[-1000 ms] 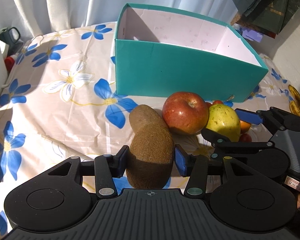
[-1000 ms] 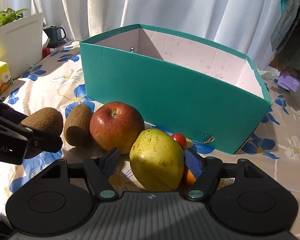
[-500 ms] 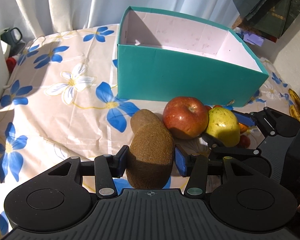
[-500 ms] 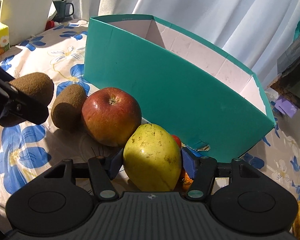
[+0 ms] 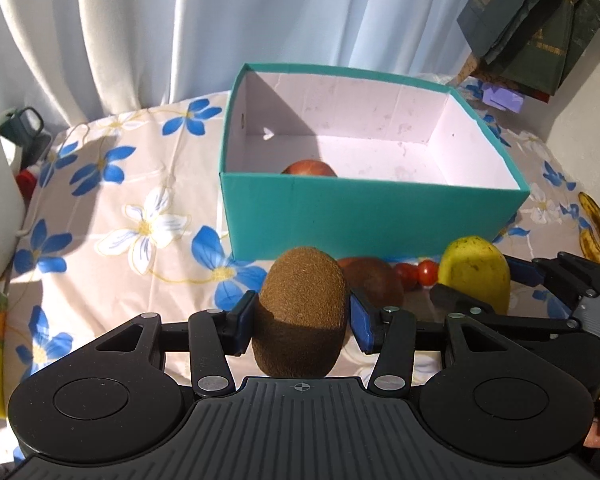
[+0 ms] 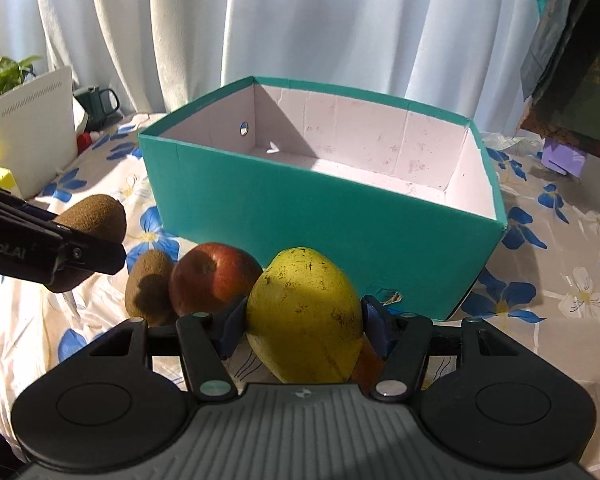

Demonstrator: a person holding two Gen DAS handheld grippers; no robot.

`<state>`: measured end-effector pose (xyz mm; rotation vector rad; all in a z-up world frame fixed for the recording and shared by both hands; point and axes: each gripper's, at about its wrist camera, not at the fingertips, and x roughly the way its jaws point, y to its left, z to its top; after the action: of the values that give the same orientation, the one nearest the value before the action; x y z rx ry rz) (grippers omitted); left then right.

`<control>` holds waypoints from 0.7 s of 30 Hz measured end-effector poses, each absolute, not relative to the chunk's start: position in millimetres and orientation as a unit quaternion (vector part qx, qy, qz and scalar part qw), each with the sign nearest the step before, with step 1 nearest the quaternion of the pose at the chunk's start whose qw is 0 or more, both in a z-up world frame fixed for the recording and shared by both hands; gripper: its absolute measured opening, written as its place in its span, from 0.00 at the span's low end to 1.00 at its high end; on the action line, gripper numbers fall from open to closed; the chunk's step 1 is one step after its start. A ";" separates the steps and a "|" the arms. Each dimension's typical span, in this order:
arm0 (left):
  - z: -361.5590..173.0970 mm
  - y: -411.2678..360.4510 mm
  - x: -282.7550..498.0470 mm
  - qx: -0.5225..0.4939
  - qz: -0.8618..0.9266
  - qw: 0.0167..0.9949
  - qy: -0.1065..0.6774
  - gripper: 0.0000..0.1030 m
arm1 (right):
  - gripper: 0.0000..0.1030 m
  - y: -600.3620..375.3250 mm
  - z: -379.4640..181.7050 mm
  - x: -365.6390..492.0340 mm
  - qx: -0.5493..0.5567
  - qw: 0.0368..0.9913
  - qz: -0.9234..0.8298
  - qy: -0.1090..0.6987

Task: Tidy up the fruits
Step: 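Lift the kiwi with the left tool while the right tool grasps the yellow-green pear, then carry the kiwi into the teal box with the left tool and release it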

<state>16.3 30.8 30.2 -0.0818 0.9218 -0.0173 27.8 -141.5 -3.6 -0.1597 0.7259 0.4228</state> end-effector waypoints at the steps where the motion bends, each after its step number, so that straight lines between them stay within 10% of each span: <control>1: 34.7 28.3 19.9 -0.035 -0.008 0.898 0.440 0.51 | 0.60 -145.7 0.3 27.4 -0.067 0.913 0.202 0.349; 21: 56.5 -24.9 132.0 0.018 0.010 0.918 0.396 0.51 | 0.60 -198.6 45.8 27.1 0.002 0.952 0.126 0.278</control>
<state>132.0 -24.9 56.5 0.0374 0.8155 0.0215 27.1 -198.6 45.8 0.0031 0.5655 0.2560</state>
